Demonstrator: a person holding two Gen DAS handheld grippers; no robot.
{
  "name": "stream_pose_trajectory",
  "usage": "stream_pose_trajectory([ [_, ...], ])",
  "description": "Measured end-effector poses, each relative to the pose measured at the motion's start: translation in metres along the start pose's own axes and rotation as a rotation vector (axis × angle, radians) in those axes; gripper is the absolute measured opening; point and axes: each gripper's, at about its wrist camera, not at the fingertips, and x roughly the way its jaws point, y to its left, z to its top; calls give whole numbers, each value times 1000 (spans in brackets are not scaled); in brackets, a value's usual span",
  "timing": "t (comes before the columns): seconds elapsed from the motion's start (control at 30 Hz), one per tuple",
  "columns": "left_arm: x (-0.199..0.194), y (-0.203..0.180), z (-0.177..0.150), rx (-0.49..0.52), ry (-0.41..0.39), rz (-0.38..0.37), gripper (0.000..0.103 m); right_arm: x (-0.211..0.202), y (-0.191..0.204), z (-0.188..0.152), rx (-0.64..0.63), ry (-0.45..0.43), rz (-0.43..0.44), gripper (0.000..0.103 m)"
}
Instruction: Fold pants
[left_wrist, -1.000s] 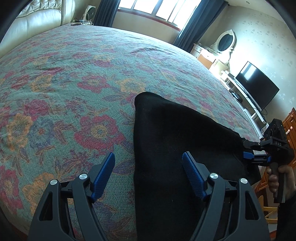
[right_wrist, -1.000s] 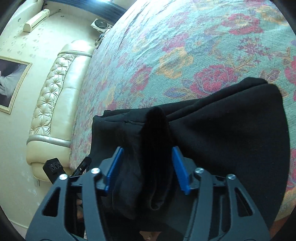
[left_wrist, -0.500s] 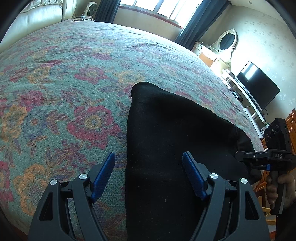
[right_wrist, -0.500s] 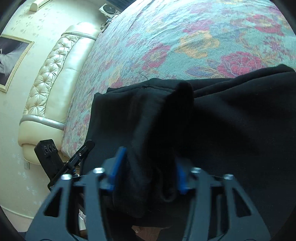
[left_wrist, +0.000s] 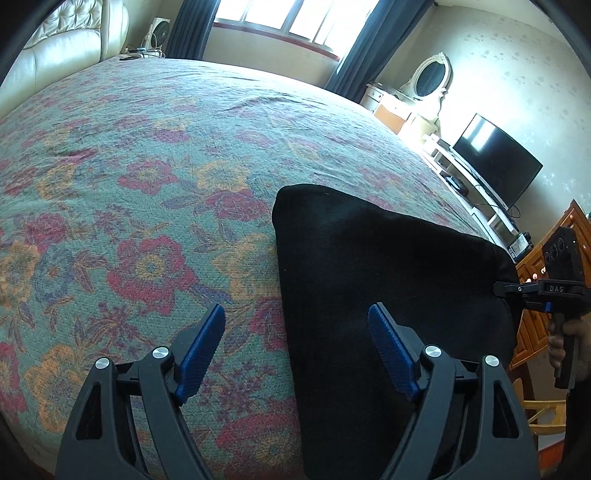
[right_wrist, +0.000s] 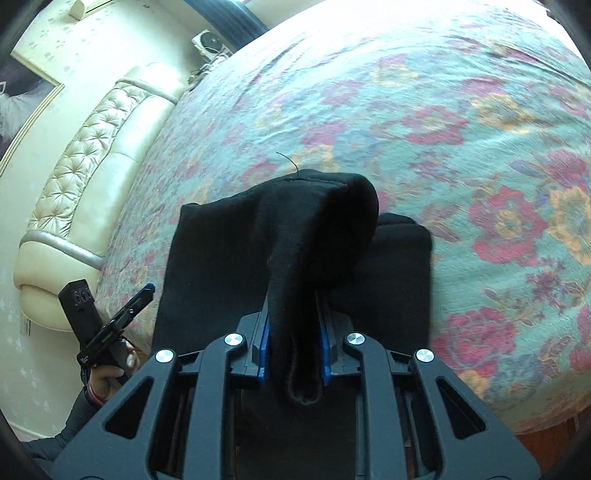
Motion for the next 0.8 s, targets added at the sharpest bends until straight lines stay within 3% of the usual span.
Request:
stream_pose_trajectory([
  [0.07, 5, -4, -2, 4, 13, -7, 79, 6, -22, -4, 22, 11, -36, 21],
  [0.27, 12, -3, -2, -37, 30, -38, 79, 17, -40, -12, 73, 3, 34, 29],
  [0.37, 13, -3, -2, -29, 42, -34, 79, 9, -44, -13, 90, 6, 61, 42],
  [0.47, 13, 0, -4, -41, 48, -35, 79, -2, -50, -13, 144, 3, 127, 68],
  [0.53, 16, 1, -5, -42, 66, -35, 79, -10, -53, -14, 152, -5, 123, 86],
  [0.63, 17, 2, -7, -51, 79, -53, 80, -24, -60, -15, 126, -42, 13, 90],
  [0.7, 17, 2, -8, -62, 94, -69, 85, -22, -76, -18, 187, -21, 85, 91],
  [0.8, 20, 3, -9, -78, 111, -109, 85, -7, -94, -23, 257, 19, 181, 91],
])
